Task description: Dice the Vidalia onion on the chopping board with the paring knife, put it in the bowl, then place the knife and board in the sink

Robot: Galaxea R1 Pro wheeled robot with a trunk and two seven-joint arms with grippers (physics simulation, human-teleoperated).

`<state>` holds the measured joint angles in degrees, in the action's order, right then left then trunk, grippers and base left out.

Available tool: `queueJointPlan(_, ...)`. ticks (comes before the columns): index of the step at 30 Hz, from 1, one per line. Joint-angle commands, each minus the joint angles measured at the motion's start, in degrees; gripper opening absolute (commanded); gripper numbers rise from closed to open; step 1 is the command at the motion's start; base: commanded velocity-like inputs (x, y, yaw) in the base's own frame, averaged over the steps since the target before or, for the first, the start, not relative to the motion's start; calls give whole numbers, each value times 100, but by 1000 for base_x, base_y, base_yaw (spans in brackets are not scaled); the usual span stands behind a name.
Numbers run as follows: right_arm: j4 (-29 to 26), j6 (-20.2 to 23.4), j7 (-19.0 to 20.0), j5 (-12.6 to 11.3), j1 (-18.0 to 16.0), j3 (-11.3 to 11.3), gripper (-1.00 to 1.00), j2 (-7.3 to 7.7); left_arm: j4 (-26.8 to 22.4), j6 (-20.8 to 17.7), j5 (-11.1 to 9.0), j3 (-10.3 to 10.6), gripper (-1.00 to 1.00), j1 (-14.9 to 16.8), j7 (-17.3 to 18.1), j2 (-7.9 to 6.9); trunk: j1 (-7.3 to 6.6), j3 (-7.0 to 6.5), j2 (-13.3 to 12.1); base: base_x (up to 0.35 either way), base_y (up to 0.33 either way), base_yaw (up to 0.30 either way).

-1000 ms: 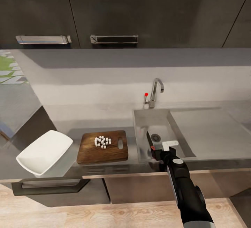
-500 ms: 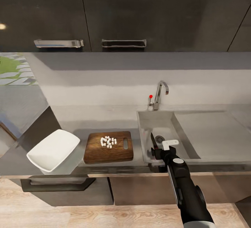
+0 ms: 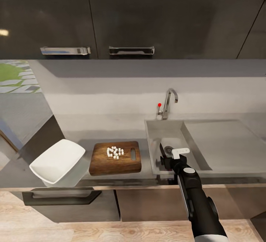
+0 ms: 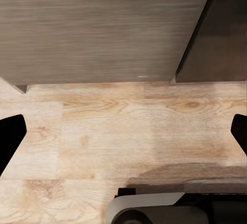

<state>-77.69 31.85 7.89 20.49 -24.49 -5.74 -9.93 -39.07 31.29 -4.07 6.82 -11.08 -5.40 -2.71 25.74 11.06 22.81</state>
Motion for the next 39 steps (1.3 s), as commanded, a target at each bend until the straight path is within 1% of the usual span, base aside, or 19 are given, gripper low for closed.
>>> queueJointPlan(1,-9,23,55,61,-6,-14,100,-7,-7,8,-41,48,100,0,-52,-9,4,1,11,0,0,0)
queueJointPlan(13,-9,23,55,61,-6,-6,100,-7,10,8,-41,48,100,0,-50,-2,4,-109,11,0,2,0)
queueJointPlan(19,-9,23,55,61,-5,-6,100,-7,11,8,-41,48,100,0,-49,-2,4,-165,11,0,175,0)
queueJointPlan(30,-9,23,55,61,-5,-6,100,-7,-4,8,-41,48,100,0,-49,-2,4,-266,11,0,12,0)
queueJointPlan(39,-9,23,56,61,-7,-6,100,-7,-4,8,-41,56,100,0,-49,-2,4,-348,11,0,262,0)
